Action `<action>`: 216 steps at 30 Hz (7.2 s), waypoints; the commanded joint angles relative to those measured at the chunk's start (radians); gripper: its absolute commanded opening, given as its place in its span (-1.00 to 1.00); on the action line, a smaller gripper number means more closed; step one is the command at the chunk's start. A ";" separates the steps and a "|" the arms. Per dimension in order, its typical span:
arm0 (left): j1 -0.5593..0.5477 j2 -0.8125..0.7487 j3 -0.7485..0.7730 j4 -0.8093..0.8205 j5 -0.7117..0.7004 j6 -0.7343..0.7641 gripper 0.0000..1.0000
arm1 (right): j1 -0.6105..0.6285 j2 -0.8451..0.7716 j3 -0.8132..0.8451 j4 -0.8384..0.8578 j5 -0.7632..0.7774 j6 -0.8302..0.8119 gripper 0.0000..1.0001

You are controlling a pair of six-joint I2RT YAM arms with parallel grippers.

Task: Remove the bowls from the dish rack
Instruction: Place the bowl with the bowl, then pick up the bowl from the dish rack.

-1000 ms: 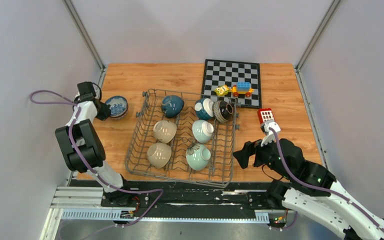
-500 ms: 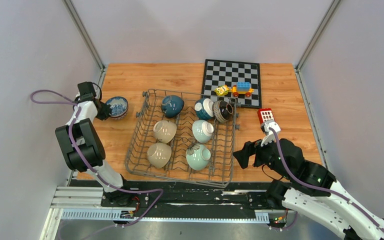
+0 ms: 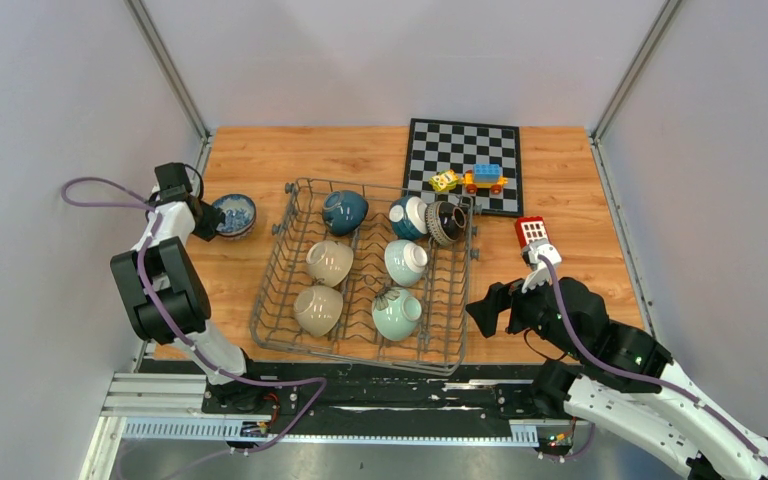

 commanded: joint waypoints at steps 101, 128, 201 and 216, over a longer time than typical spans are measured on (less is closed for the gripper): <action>0.004 -0.147 -0.049 0.104 0.043 -0.020 -1.00 | -0.011 -0.007 -0.004 0.002 0.027 -0.014 0.93; 0.040 -0.196 -0.227 0.343 0.066 -0.077 -1.00 | -0.012 -0.020 -0.002 -0.010 0.030 -0.012 0.93; -0.218 -0.618 -0.175 0.038 -0.110 0.127 0.87 | -0.011 0.047 0.088 -0.032 0.070 -0.135 0.96; -1.038 -0.785 -0.118 -0.075 -0.440 0.392 1.00 | -0.013 0.349 0.247 0.057 0.184 -0.203 0.99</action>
